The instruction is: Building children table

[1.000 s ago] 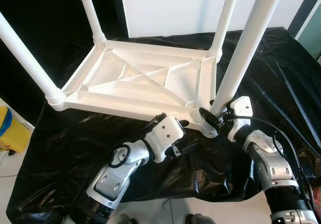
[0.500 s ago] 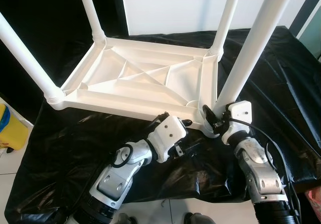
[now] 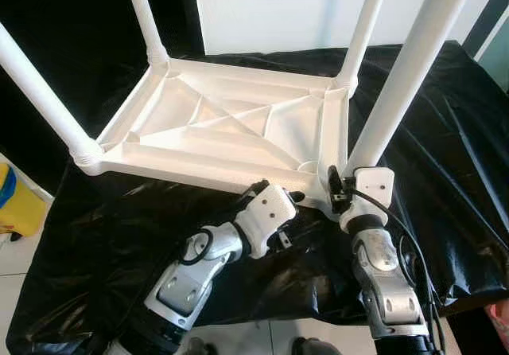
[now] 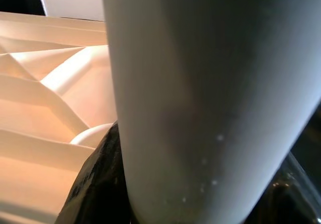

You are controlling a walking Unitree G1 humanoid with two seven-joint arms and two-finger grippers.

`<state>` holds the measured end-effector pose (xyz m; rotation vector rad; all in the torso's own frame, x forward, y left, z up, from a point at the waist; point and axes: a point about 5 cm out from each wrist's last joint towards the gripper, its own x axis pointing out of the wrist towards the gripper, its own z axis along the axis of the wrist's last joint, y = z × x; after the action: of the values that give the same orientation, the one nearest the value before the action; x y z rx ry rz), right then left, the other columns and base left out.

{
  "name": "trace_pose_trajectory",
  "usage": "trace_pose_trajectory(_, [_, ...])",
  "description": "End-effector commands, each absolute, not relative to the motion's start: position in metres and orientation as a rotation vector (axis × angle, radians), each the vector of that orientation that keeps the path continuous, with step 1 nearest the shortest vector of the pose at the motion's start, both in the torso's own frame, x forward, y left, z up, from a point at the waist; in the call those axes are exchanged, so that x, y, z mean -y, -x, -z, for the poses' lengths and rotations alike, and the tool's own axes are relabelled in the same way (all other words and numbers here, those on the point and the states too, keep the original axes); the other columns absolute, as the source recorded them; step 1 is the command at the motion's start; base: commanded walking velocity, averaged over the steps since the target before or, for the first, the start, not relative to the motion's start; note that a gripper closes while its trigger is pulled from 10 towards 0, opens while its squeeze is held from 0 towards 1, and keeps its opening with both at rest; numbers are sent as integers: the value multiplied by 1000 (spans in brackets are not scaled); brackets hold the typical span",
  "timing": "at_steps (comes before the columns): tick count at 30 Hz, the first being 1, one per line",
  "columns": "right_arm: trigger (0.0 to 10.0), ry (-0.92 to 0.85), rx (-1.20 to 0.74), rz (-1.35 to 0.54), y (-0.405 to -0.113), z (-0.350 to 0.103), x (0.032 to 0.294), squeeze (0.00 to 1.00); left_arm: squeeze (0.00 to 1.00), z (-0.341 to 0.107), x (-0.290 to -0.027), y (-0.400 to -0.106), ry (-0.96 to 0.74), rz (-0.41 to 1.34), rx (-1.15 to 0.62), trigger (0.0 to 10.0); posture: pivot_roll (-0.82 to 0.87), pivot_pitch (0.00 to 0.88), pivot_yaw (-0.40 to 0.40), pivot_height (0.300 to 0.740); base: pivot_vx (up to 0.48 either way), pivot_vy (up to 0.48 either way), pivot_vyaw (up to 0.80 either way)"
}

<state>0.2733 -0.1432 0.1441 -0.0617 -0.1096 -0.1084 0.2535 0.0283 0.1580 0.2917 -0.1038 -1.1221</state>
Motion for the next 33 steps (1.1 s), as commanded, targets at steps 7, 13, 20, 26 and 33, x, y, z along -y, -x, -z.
trace_pose_trajectory(7, [10000,68,46,128,-267,-131,145,1000,0,-154,-31,-255,-306,1093,100,10000,-130,123,22,740,0,0,0])
trace_pose_trajectory(13, [10000,81,86,120,-267,-136,149,1000,0,-153,-31,-255,-310,1090,102,10000,-132,116,20,740,0,0,0])
trace_pose_trajectory(20, [10000,47,155,-26,-268,-146,164,0,0,-152,-32,-255,-311,1091,97,10000,-131,119,24,740,0,0,0])
trace_pose_trajectory(26, [10000,98,163,-266,-273,-148,181,0,0,-146,-33,-251,-335,1117,79,10000,-132,120,38,740,0,0,0])
trace_pose_trajectory(33, [10000,139,126,-437,-285,-147,182,0,0,-146,-33,-252,-354,1115,89,10000,-129,117,47,740,0,0,0])
